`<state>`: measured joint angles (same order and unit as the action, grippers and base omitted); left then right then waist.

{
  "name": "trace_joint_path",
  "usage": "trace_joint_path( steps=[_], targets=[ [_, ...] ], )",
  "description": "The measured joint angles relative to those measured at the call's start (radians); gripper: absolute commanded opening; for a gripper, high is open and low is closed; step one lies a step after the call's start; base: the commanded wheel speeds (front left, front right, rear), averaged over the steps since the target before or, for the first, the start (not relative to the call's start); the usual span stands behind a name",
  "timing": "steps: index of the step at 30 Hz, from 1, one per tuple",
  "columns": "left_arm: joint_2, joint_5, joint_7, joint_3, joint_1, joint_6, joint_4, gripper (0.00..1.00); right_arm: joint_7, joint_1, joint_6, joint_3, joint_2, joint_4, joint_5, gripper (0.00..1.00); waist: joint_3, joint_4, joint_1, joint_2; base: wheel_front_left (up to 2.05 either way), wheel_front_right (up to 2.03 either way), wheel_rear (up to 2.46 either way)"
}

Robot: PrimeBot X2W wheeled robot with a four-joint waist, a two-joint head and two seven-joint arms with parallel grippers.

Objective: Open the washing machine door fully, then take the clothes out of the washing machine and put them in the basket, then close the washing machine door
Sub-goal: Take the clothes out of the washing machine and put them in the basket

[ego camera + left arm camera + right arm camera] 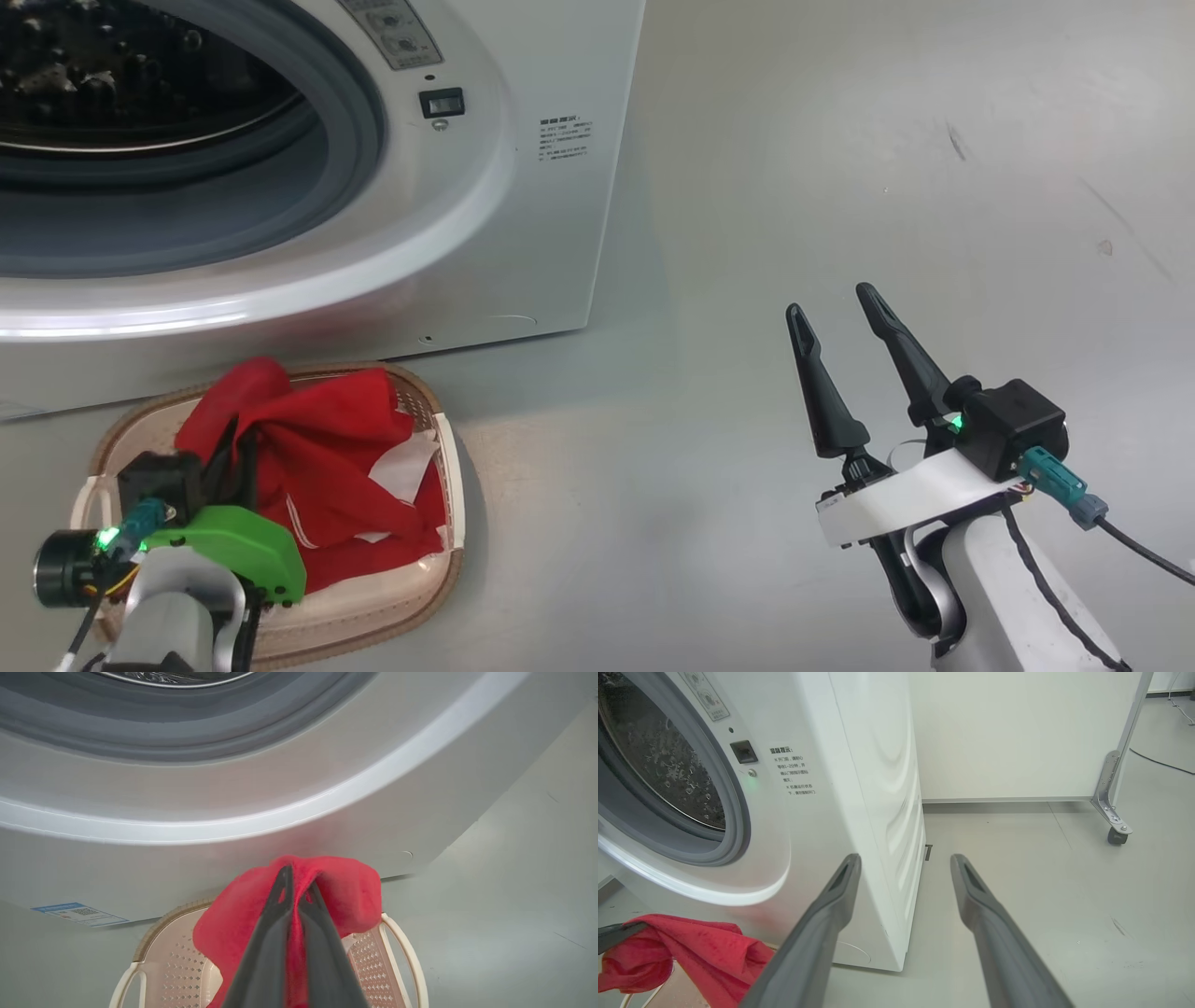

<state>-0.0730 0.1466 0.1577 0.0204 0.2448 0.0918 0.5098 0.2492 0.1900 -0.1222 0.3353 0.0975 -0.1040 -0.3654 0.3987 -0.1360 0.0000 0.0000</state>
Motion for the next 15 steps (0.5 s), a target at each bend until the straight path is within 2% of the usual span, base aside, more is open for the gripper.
trace_joint_path(
  steps=[15],
  targets=[
    [-0.012,0.003,-0.042,0.020,0.120,-0.029,0.201,0.00,0.000,0.037,0.000,-0.023,0.015,0.000,0.000,1.00,0.100,-0.056,0.0000,0.0000,0.00,0.00,0.00]
  ],
)
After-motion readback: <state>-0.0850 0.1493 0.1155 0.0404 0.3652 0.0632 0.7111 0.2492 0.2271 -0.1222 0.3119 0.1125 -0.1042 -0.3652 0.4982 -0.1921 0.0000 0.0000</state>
